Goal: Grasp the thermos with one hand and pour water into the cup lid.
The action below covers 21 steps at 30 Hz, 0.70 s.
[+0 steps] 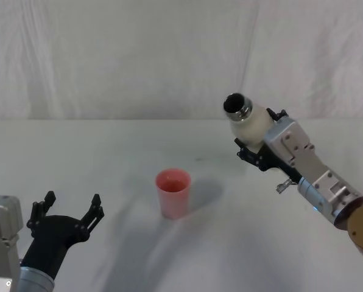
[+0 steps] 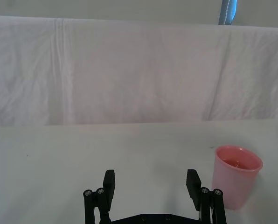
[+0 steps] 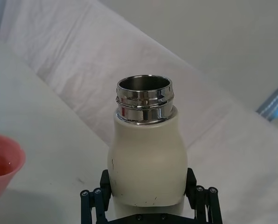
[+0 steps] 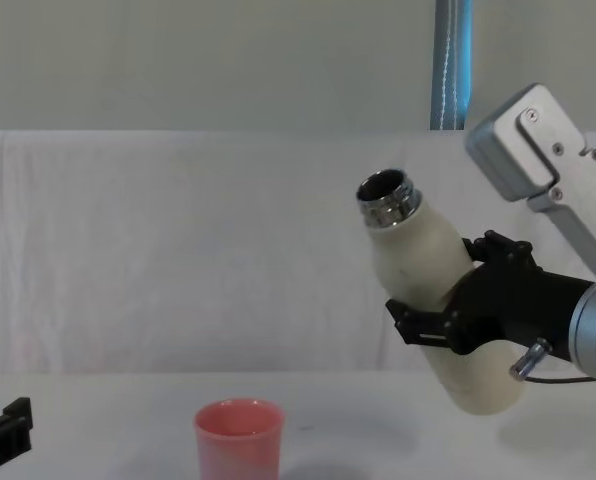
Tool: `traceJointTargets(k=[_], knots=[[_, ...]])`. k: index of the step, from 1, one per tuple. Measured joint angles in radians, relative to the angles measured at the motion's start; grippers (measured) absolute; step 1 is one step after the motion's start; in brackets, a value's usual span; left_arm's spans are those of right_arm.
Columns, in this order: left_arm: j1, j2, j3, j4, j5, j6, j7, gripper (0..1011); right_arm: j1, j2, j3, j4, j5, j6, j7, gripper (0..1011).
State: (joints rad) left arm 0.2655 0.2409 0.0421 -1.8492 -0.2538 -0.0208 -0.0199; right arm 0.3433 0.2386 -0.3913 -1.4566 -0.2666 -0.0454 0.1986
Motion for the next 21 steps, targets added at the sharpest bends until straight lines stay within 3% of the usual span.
traceJointTargets(k=[13,21], knots=[[0.0,0.0,0.0,0.0,0.0,0.0,0.0,1001,0.032,0.028,-0.057,0.038,-0.108,-0.089,0.0,955],[0.0,0.0,0.0,0.0,0.0,0.0,0.0,1001,0.053,0.024,-0.08,0.067,-0.132,-0.111,0.008,955]])
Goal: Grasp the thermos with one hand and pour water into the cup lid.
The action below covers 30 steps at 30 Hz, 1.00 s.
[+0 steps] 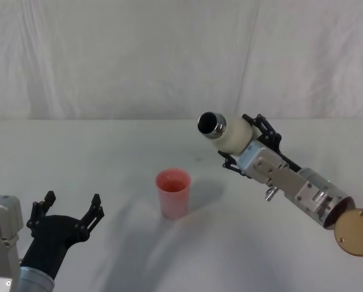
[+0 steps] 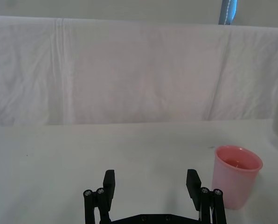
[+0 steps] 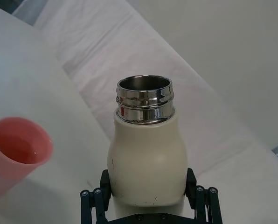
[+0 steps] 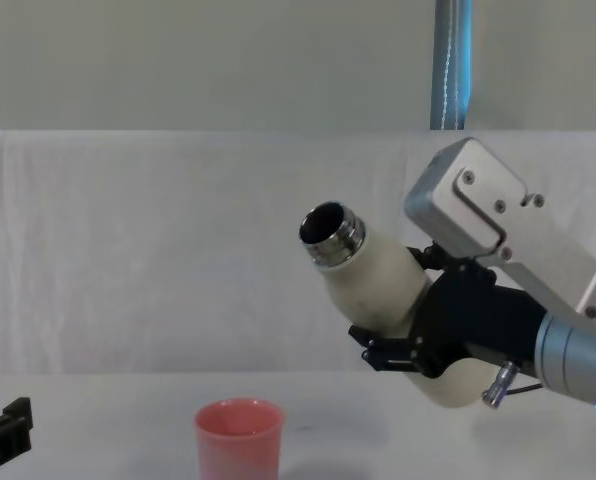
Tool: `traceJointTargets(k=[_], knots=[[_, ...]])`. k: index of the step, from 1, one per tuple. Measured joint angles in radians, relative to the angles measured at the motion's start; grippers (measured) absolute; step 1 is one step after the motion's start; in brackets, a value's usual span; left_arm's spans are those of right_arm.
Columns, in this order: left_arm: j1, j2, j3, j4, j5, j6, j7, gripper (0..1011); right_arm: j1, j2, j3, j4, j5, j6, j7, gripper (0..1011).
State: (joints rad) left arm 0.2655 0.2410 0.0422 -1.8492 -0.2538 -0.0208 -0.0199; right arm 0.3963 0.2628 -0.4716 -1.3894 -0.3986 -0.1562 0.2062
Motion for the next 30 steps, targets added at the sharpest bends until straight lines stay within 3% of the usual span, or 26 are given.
traceJointTargets(k=[15,30], knots=[[0.0,0.0,0.0,0.0,0.0,0.0,0.0,1001,0.058,-0.005,-0.066,0.083,-0.078,-0.052,-0.009,955],[0.0,0.0,0.0,0.0,0.0,0.0,0.0,1001,0.099,0.002,-0.117,0.126,-0.223,-0.004,-0.076,955]])
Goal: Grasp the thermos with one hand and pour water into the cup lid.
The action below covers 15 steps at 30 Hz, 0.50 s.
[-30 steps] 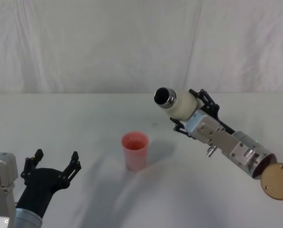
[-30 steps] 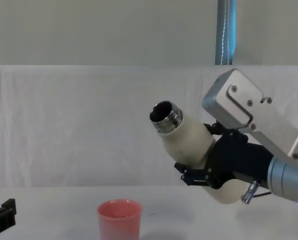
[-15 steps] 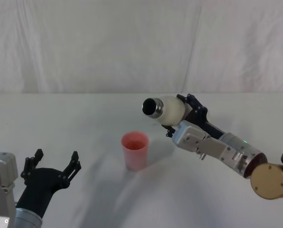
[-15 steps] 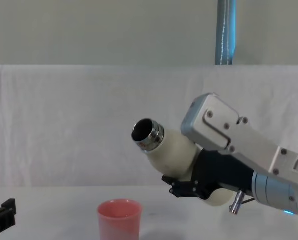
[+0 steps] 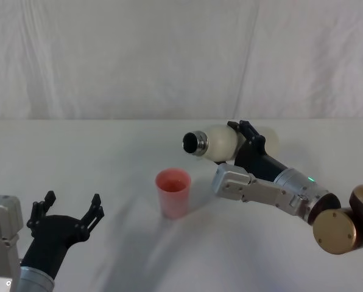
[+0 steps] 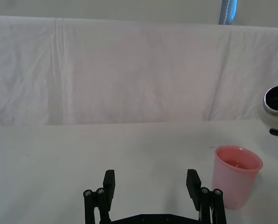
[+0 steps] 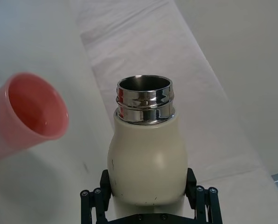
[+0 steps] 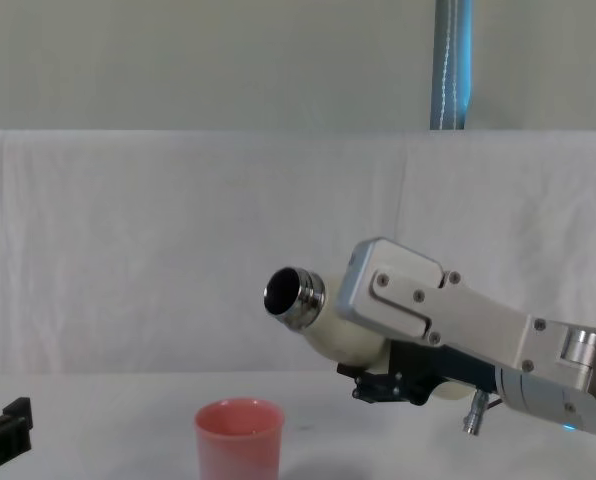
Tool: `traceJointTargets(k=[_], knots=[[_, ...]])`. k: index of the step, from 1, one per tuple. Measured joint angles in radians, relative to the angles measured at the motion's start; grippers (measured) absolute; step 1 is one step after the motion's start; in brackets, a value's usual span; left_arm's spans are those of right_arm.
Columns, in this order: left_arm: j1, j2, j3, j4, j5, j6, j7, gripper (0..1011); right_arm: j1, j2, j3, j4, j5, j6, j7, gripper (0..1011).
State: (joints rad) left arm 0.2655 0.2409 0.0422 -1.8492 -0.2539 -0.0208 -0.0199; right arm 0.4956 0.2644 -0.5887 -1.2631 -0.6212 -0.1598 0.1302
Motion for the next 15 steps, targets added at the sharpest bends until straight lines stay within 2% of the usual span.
traceJointTargets(k=[15], knots=[[0.0,0.0,0.0,0.0,0.0,0.0,0.0,1001,0.025,0.016,-0.028,0.009,-0.064,0.013,-0.011,955]])
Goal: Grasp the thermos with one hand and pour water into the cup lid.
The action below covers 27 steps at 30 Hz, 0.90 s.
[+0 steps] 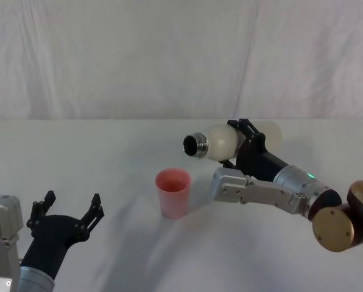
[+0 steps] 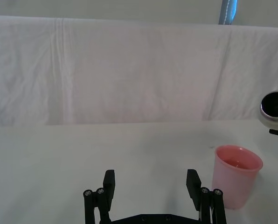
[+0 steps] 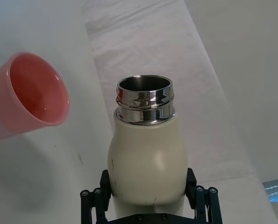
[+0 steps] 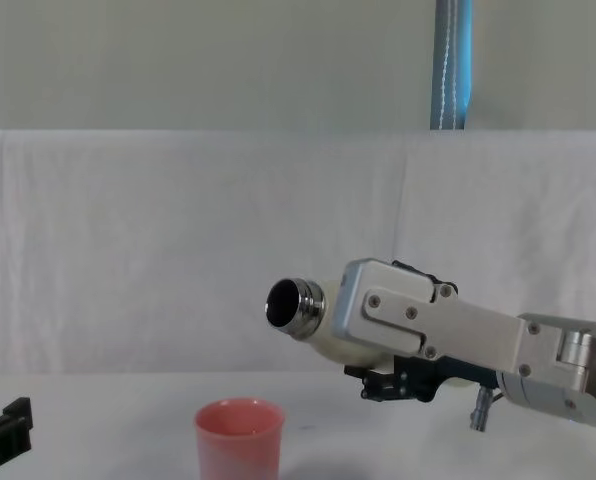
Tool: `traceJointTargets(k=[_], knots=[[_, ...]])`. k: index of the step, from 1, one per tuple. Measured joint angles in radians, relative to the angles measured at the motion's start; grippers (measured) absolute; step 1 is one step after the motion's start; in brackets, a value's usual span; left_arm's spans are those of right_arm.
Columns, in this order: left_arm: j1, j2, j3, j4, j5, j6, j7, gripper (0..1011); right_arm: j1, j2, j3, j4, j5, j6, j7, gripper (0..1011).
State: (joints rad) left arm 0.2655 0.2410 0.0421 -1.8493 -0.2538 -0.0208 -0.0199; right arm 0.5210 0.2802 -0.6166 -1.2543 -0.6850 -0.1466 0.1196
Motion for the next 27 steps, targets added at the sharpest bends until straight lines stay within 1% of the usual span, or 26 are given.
traceJointTargets(k=[8,13,19,27], knots=[[0.0,0.0,0.0,0.0,0.0,0.0,0.0,1001,0.013,0.0,-0.013,0.009,-0.023,0.004,-0.007,955],[0.0,0.0,0.0,0.0,0.0,0.0,0.0,1001,0.025,-0.001,-0.028,0.019,-0.05,0.001,-0.025,955],[0.0,0.0,0.0,0.0,0.0,0.0,0.0,1001,0.031,-0.004,-0.039,0.024,-0.066,-0.005,-0.038,953],[0.0,0.0,0.0,0.0,0.0,0.0,0.0,1001,0.04,-0.003,-0.066,0.033,-0.109,-0.019,-0.07,955]])
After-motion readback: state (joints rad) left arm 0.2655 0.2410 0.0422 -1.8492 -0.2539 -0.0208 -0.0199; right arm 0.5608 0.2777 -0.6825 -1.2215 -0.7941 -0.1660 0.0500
